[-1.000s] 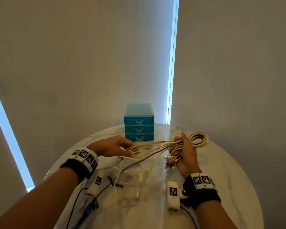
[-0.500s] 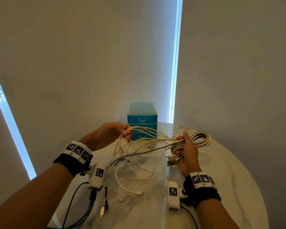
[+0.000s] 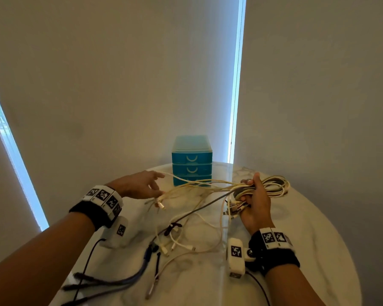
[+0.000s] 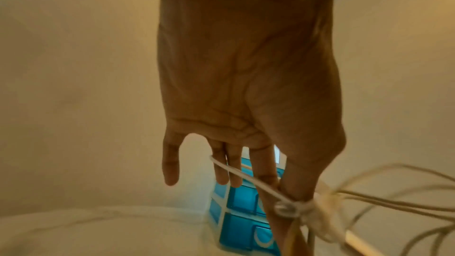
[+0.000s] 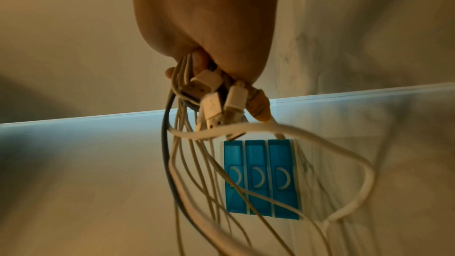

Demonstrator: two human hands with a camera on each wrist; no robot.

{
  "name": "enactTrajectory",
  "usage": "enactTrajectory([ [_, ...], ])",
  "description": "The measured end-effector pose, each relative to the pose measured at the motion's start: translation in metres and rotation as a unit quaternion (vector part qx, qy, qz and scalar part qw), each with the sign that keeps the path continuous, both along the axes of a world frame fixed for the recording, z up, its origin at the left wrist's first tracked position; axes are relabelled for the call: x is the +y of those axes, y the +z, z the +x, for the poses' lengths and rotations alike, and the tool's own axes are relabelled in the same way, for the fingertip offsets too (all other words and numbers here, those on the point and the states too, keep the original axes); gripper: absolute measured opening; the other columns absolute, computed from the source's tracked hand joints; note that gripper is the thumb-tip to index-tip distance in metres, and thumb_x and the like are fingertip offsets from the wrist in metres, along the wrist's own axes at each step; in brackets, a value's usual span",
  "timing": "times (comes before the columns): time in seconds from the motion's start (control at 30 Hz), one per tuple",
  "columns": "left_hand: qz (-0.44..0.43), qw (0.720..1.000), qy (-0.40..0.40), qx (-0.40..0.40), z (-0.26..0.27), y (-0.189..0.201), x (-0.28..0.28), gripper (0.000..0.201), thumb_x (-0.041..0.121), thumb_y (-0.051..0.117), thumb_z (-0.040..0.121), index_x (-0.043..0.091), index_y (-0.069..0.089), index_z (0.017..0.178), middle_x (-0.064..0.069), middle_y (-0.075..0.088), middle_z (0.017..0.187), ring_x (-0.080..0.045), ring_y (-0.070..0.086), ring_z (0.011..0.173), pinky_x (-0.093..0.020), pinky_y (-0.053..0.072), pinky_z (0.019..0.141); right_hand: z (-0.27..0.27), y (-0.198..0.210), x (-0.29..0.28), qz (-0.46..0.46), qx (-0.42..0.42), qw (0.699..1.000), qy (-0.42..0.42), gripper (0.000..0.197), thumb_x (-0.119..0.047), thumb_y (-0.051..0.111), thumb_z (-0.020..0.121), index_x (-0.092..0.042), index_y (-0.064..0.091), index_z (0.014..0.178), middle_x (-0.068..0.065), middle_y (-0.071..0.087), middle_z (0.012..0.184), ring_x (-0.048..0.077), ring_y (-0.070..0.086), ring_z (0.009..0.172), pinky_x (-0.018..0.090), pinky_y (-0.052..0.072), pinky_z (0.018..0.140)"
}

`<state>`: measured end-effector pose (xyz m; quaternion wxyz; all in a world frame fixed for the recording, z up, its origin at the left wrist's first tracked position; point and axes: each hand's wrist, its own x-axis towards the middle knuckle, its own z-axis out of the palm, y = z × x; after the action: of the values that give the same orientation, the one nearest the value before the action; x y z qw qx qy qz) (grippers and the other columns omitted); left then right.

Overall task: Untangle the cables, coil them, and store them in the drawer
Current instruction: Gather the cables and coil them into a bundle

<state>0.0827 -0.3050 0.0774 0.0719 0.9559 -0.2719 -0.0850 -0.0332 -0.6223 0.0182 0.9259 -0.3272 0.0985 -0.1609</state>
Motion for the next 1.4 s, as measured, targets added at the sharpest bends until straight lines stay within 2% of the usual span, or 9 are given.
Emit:
enactTrajectory([
  [0.1,-0.1,0.99,-0.069,0.074,0.007,-0.009,0.007,0.044,0.007,0.071,0.098,0.039,0.069,0.129,0.015,0.026,0.164,-0.012,0.036,0.147,-0.036,0.043,0.119,-0.003,0.002,-0.002,0.013,-0.02,0.999,0.03,0.05,-0.055,0.052,0.108,-0.025,0.057,0.067,-0.007,0.046,0.058,0.005,0.039,0.038,0.019,0.03,0.036],
  [0.23,-0.28,0.955,-0.094,-0.022,0.014,-0.018,0.029,0.078,-0.034,0.045,0.066,0.024,0.082,0.101,0.015,0.064,0.14,-0.01,0.061,0.132,-0.039,0.061,0.1,-0.006,0.002,-0.014,0.041,-0.065,0.996,0.05,0.048,-0.056,0.049,0.108,-0.028,0.051,0.069,-0.008,0.04,0.052,0.004,0.034,0.035,0.019,0.028,0.034],
  [0.33,-0.203,0.955,-0.113,-0.186,0.023,-0.027,0.045,0.056,-0.018,0.076,0.078,0.038,0.077,0.087,0.02,0.069,0.122,-0.003,0.061,0.121,-0.041,0.054,0.103,-0.009,0.005,-0.017,0.041,-0.079,0.995,0.047,0.048,-0.052,0.051,0.108,-0.027,0.051,0.066,-0.008,0.042,0.056,0.003,0.032,0.035,0.018,0.025,0.037],
  [0.43,-0.21,0.973,-0.011,-0.092,0.03,-0.034,0.066,0.027,0.018,0.096,0.078,0.037,0.08,0.089,0.015,0.077,0.106,-0.008,0.067,0.105,-0.028,0.051,0.091,-0.006,0.006,-0.011,0.001,-0.055,0.997,0.047,0.051,-0.053,0.053,0.107,-0.028,0.055,0.063,-0.007,0.042,0.053,0.005,0.033,0.035,0.021,0.026,0.038],
  [0.7,-0.222,0.953,-0.018,-0.204,-0.052,0.034,-0.083,0.044,0.074,0.061,0.094,0.039,0.064,0.12,0.022,0.067,0.106,-0.006,0.068,0.092,-0.036,0.06,0.083,-0.007,0.011,0.026,-0.185,-0.021,0.982,0.041,0.044,-0.043,0.06,0.107,-0.018,0.054,0.071,0.0,0.052,0.061,0.012,0.046,0.037,0.023,0.036,0.036],
  [0.83,-0.154,0.941,-0.228,-0.197,-0.087,0.068,-0.16,0.067,0.042,0.076,0.091,0.048,0.044,0.15,0.013,0.055,0.147,-0.011,0.059,0.125,-0.039,0.058,0.091,0.0,0.001,0.039,-0.307,-0.011,0.952,-0.018,0.04,-0.036,0.061,0.108,0.003,0.068,0.101,0.014,0.061,0.077,0.024,0.059,0.06,0.032,0.052,0.052],
  [0.93,-0.043,0.937,-0.257,-0.231,-0.086,0.07,-0.187,0.077,0.033,0.074,0.089,0.051,0.04,0.156,0.01,0.047,0.159,-0.017,0.055,0.135,-0.043,0.058,0.092,0.01,-0.004,0.041,-0.352,0.004,0.933,-0.074,0.02,-0.034,0.059,0.105,-0.019,0.067,0.115,0.009,0.069,0.093,0.028,0.066,0.086,0.049,0.057,0.078],
  [1.17,-0.1,0.927,-0.246,-0.265,-0.088,0.088,-0.184,0.048,0.013,0.07,0.09,0.046,0.078,0.124,0.019,0.075,0.087,0.001,0.051,0.061,-0.018,0.041,0.064,-0.01,0.011,0.043,-0.385,0.015,0.923,0.012,0.041,-0.03,0.064,0.107,-0.01,0.063,0.071,0.007,0.059,0.057,0.02,0.054,0.047,0.03,0.045,0.048],
  [1.4,-0.065,0.932,-0.245,-0.261,-0.083,0.081,-0.185,0.045,0.018,0.076,0.088,0.046,0.076,0.122,0.02,0.075,0.093,0.002,0.062,0.078,-0.024,0.045,0.07,-0.015,0.018,0.052,-0.434,0.027,0.901,0.012,0.043,-0.03,0.061,0.108,-0.01,0.058,0.07,0.003,0.053,0.049,0.013,0.048,0.039,0.025,0.041,0.046],
])
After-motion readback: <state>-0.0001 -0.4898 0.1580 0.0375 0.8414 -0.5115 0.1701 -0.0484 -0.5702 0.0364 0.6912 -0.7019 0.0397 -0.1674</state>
